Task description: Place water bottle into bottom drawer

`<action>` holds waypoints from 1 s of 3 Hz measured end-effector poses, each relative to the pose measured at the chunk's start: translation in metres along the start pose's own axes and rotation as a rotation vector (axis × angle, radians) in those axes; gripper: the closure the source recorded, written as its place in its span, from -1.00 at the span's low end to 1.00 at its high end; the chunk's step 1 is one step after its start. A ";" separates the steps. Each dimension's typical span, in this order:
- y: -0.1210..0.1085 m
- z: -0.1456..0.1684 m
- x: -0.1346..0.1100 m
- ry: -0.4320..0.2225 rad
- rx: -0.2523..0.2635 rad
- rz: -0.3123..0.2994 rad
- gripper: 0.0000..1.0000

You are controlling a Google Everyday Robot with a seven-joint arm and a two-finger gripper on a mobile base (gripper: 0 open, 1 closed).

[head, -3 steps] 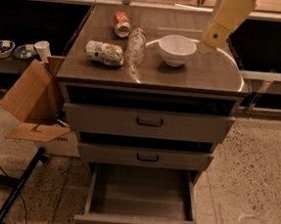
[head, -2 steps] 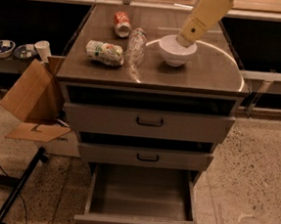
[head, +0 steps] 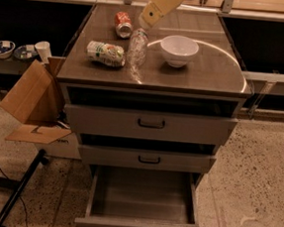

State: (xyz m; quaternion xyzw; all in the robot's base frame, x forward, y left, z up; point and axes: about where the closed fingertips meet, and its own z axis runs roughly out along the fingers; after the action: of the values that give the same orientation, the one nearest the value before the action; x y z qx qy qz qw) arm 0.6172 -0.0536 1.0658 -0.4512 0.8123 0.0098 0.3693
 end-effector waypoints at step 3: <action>0.000 0.022 -0.012 -0.027 0.010 0.051 -1.00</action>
Offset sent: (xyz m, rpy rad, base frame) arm 0.0078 0.0011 -0.0058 0.0283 0.0008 -0.0411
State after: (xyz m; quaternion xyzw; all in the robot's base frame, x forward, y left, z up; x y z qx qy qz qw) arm 0.6335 -0.0374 1.0570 -0.4281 0.8187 0.0212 0.3821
